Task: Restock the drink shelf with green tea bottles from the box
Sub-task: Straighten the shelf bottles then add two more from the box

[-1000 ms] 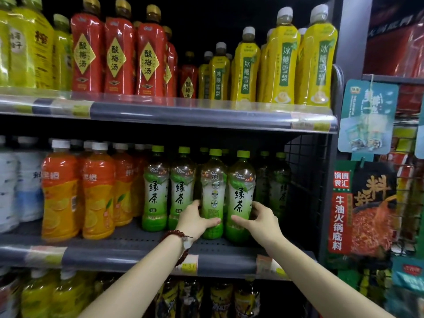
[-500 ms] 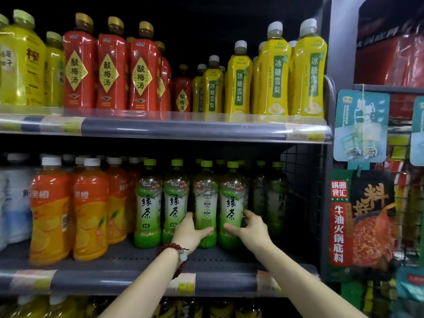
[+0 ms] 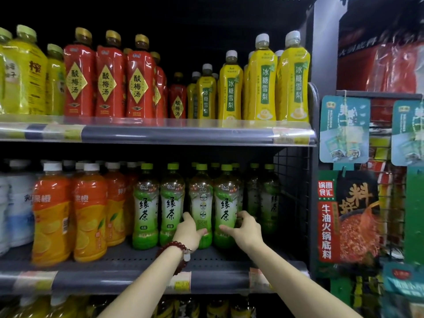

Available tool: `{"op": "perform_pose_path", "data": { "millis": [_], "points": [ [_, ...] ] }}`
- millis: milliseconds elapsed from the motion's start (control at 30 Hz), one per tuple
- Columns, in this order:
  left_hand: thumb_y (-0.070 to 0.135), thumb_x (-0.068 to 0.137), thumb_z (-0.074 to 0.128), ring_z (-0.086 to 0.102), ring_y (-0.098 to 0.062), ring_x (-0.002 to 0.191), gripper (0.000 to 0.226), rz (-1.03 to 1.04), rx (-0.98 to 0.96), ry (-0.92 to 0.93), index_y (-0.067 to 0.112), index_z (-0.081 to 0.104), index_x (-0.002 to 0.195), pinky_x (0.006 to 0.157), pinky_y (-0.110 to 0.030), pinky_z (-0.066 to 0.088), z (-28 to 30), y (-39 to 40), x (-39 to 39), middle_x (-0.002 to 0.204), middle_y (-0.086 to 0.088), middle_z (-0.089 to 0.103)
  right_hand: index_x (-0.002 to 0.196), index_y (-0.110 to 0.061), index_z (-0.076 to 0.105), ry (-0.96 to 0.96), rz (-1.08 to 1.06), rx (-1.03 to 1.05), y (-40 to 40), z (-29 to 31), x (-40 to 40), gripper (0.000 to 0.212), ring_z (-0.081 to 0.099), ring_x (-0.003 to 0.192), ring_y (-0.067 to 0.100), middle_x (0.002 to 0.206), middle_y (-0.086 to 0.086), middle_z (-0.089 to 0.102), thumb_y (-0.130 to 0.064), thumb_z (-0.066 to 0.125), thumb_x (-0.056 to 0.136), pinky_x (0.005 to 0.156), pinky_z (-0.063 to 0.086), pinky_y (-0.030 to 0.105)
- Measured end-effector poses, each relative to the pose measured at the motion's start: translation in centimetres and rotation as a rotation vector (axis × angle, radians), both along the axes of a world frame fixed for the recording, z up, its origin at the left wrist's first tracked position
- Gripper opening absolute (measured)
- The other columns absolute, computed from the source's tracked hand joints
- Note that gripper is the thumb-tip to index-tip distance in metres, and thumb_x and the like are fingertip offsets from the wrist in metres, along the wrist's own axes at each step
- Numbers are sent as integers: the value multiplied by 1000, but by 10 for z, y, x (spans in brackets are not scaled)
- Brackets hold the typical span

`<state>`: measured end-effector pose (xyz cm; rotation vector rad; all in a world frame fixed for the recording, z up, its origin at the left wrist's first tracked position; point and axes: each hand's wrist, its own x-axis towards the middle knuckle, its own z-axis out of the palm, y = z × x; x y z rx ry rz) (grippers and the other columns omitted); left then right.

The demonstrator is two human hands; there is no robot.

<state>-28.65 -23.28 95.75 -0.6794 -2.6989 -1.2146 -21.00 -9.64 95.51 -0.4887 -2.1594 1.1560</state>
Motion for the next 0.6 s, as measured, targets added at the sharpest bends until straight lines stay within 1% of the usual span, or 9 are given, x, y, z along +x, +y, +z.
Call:
{"op": "perform_pose_path", "data": {
  "millis": [67, 133, 267, 367, 433, 533, 600],
  "points": [
    [25, 90, 57, 49, -29, 124, 71, 7, 40, 11, -1, 14, 141, 98, -32, 42, -2, -1, 3, 139, -21, 44, 132, -8, 49, 2, 2, -12, 0, -1, -1, 71, 57, 117, 24, 128, 10, 60, -29, 82, 73, 92, 46, 27],
    [24, 90, 58, 48, -28, 126, 68, 7, 60, 10, 0, 18, 140, 99, -31, 41, -4, -3, 4, 139, -19, 45, 131, -8, 50, 6, 9, -32, 1, -2, -1, 70, 58, 115, 23, 126, 10, 61, -28, 82, 72, 90, 46, 25],
    [26, 88, 61, 50, -26, 124, 57, 68, 20, 58, 2, 37, 134, 98, -30, 42, 0, -3, 6, 134, -15, 51, 135, -7, 47, 5, 11, -60, 2, -3, 0, 76, 55, 121, 26, 131, 12, 58, -28, 83, 72, 97, 45, 30],
    [27, 87, 62, 55, -25, 117, 48, 118, -14, 77, 2, 47, 125, 93, -27, 44, 3, -1, 10, 127, -13, 57, 137, -7, 46, 14, 3, -63, 0, -2, 1, 78, 55, 122, 26, 131, 12, 58, -29, 83, 72, 95, 45, 29],
    [27, 86, 63, 55, -26, 116, 47, 123, -6, 75, 2, 48, 123, 93, -28, 45, 3, -1, 11, 125, -14, 57, 139, -7, 44, 16, -5, -57, -1, -3, 1, 80, 53, 124, 27, 133, 13, 57, -29, 82, 72, 98, 44, 31],
    [28, 86, 64, 48, -27, 126, 60, 118, -3, 92, 1, 40, 134, 101, -30, 40, 2, -4, 11, 135, -15, 51, 141, -6, 42, 7, -14, -27, -2, -3, 2, 83, 50, 128, 29, 137, 14, 54, -30, 82, 73, 104, 43, 35],
    [30, 86, 63, 43, -26, 131, 67, 95, -19, 104, 2, 34, 139, 105, -30, 36, 1, -8, 11, 141, -15, 45, 142, -6, 41, -9, -15, 8, -2, -1, 4, 83, 49, 129, 28, 137, 14, 54, -31, 81, 73, 104, 42, 35]
  ]
}}
